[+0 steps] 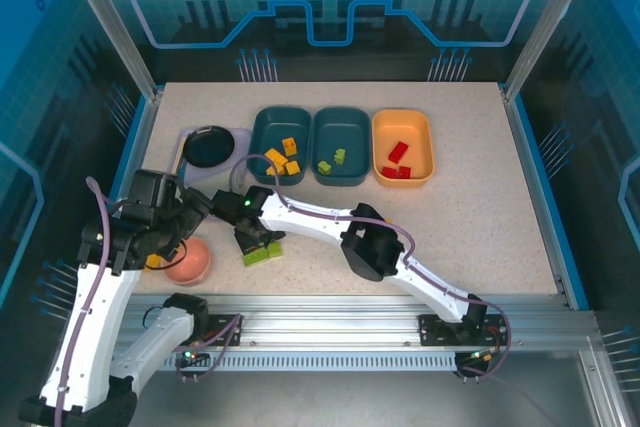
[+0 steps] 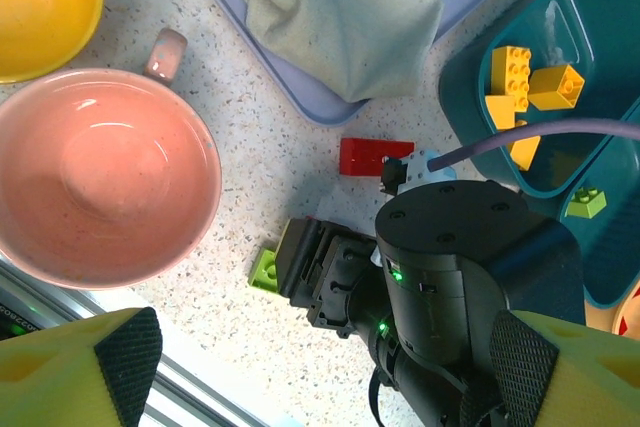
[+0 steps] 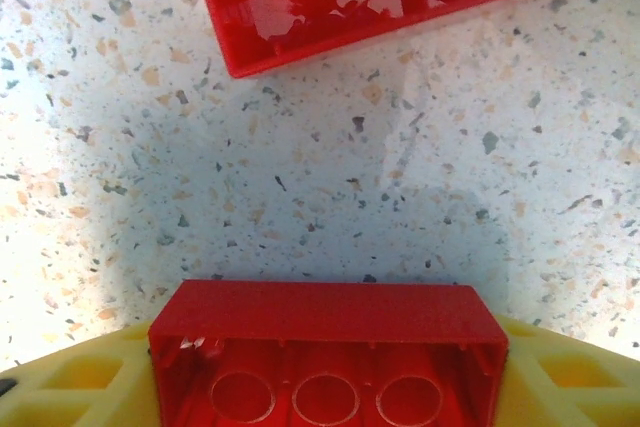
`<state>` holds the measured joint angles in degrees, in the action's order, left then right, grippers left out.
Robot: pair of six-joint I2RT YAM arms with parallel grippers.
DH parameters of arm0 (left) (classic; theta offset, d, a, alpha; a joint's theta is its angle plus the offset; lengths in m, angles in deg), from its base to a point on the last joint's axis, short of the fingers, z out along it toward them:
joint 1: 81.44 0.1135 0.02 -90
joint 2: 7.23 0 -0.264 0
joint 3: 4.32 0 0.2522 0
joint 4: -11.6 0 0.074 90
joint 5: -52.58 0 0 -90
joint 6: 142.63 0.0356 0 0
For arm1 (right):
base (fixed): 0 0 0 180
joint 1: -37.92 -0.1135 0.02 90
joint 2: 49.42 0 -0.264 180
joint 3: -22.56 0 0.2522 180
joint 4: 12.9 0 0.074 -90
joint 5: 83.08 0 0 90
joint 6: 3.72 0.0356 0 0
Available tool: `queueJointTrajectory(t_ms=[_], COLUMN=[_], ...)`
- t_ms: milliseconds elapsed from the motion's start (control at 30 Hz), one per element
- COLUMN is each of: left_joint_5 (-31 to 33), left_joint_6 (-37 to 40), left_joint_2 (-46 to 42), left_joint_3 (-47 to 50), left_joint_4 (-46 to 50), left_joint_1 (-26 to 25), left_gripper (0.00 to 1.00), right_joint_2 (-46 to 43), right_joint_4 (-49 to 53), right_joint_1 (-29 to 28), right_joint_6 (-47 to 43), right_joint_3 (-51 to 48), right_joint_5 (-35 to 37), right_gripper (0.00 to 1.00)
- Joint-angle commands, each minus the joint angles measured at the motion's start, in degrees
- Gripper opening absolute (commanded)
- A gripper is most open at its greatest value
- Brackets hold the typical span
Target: Sort the legos into containers by color
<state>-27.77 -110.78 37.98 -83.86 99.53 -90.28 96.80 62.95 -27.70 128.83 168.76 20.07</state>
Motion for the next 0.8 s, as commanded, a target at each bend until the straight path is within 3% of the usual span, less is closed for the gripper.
queueJointTrajectory(t_ms=[0,133,300,533,633,767], left_joint_5=[-2.97,-8.3,-18.32,-14.89,-14.22,-14.29], left_joint_6=[2.07,4.83,7.34,7.85,7.06,7.7], left_joint_2=[-0.08,0.36,3.44,15.36,21.19,29.14], left_joint_3=[1.25,2.44,3.4,-0.43,-1.63,-5.51], left_joint_4=[-1.69,-6.76,-17.31,-27.87,-32.41,-35.46], left_joint_1=[-0.12,-0.12,-2.39,-17.64,-21.87,-25.16], left_gripper=[0.88,0.88,0.87,0.87,0.87,0.87], right_joint_2=[-0.72,-6.24,-20.91,-41.93,-45.57,-45.93], right_joint_4=[1.47,1.27,-0.2,-3.88,-5.75,-8.73], right_joint_1=[-0.53,0.64,6.43,26.04,35.46,44.85], right_joint_6=[0.53,0.14,0.5,2.28,6.03,17.52], right_joint_3=[0.01,-1.39,-11.03,-30.87,-35.71,-38.82], right_joint_5=[2.43,5.52,9.57,8.6,6.35,4.28], right_gripper=[0.6,0.57,0.56,0.55,0.55,0.54])
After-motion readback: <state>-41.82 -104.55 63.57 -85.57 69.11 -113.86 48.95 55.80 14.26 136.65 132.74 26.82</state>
